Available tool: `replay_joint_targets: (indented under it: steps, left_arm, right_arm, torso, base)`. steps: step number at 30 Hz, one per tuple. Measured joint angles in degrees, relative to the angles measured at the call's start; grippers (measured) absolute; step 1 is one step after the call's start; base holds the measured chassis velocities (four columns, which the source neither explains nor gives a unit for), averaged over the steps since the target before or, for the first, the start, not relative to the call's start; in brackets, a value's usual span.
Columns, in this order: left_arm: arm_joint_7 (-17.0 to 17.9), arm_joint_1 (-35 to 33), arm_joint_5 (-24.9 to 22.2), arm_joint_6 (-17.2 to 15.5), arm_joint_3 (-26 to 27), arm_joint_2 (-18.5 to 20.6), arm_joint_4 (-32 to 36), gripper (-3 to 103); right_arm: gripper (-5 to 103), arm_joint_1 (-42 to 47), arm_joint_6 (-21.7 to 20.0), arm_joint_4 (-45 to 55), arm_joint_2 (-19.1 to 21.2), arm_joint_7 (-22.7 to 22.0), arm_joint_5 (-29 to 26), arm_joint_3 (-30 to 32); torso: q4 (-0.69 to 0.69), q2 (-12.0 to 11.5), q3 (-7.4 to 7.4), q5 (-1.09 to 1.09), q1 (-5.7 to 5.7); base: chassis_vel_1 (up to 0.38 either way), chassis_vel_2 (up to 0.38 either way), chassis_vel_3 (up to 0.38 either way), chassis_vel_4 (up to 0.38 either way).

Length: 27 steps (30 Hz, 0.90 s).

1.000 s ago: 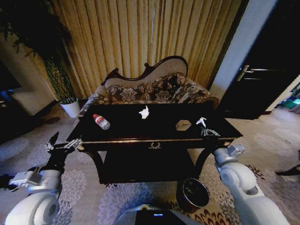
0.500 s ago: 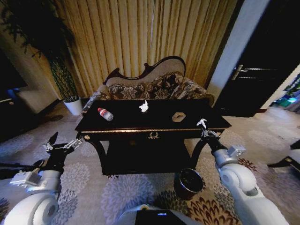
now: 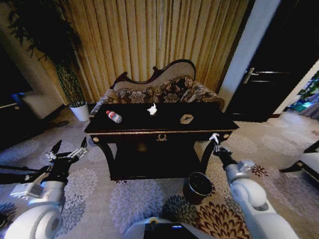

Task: Move to the front of the table and place the trash on the table into the trash bin.

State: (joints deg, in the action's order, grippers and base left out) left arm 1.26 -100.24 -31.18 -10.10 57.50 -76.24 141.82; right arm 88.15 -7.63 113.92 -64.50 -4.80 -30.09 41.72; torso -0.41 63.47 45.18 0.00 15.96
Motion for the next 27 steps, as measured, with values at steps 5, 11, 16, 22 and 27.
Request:
replay_joint_targets:
  steps: [5, 11, 16, 22, 27]
  left_arm:
    - [0.03, -0.17, 0.05, 0.01, 0.04, -0.13, 0.13, 100]
    - [0.06, -0.23, 0.1, 0.04, 0.05, -0.07, 0.13, 100]
    - [0.1, -0.3, 0.11, 0.04, 0.06, 0.09, 0.61, 100]
    - [0.12, -0.63, 0.1, 0.05, 0.14, 0.07, 0.87, 100]
    - [0.13, -0.58, 0.24, 0.04, -0.19, -0.16, 0.95, 100]
  right_arm:
    - [0, -0.83, 2.35, -8.93, -0.79, 1.9, 1.19, -1.08]
    - [0, -2.68, 3.24, -16.89, -1.82, 2.55, -0.82, -3.52]
    - [0, -7.33, 5.96, -26.89, -3.85, 2.61, 0.91, -5.68]
    - [0, -11.76, 7.12, -37.12, -5.21, 2.6, 3.7, -6.16]
    - [0, -14.27, 7.63, -43.08, -6.07, 2.61, 5.24, -6.35]
  torso:
    - [0.0, 0.01, -0.01, 0.01, -0.01]
    - [0.0, 0.01, -0.01, 0.01, 0.0]
    - [0.01, 0.01, -0.01, 0.0, -0.01]
    - [0.0, 0.01, -0.01, 0.01, -0.01]
    - [0.0, 0.01, -0.01, 0.0, -0.01]
  base:
    - [0.0, 0.0, 0.0, 0.0]
    - [0.0, 0.0, 0.0, 0.0]
    - [0.0, 0.0, 0.0, 0.0]
    - [0.0, 0.0, 0.0, 0.0]
    - [0.0, 0.0, 0.0, 0.0]
